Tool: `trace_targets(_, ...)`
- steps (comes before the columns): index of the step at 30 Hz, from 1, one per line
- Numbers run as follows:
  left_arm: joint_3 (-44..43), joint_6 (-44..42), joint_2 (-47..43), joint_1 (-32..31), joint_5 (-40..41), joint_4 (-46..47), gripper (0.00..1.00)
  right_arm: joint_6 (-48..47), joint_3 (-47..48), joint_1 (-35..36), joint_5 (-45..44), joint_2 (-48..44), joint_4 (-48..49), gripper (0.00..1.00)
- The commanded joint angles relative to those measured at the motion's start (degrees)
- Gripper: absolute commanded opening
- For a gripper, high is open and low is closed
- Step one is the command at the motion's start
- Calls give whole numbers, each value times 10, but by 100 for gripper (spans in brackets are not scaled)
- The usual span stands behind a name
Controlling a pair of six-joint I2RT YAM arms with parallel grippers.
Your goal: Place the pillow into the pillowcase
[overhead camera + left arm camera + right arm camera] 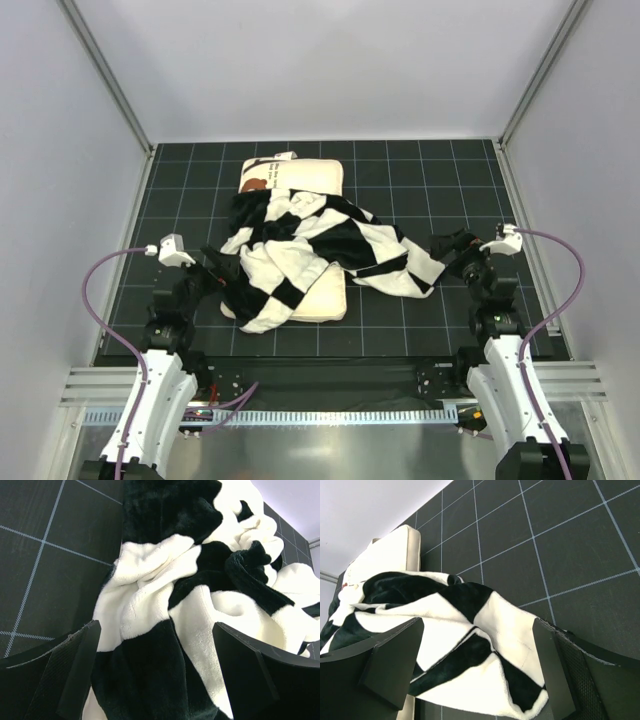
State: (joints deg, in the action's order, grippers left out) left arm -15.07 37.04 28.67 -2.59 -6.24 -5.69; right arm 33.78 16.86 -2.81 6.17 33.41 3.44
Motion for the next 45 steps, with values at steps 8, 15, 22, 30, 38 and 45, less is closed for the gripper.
trace_targets(8, -10, -5, 6, 1, -16, 35, 100, -23, -7, 49, 205, 97, 197, 100)
trace_targets(15, -11, -5, 10, 0, -18, 38, 100, -99, 126, 195, 202, 230, 142, 100)
trace_targets(22, -12, -5, 11, 0, -18, 40, 100, -156, 286, 271, 169, 396, 58, 100)
trace_targets(30, -11, -4, 11, 0, -20, 40, 100, -212, 419, 290, 170, 559, -12, 86)
trace_targets(38, -12, -1, 21, 1, -25, 46, 100, -214, 457, 287, -10, 505, -74, 4)
trace_targets(45, -11, 0, 19, 0, -27, 46, 100, -129, 537, 131, -200, 392, -221, 4)
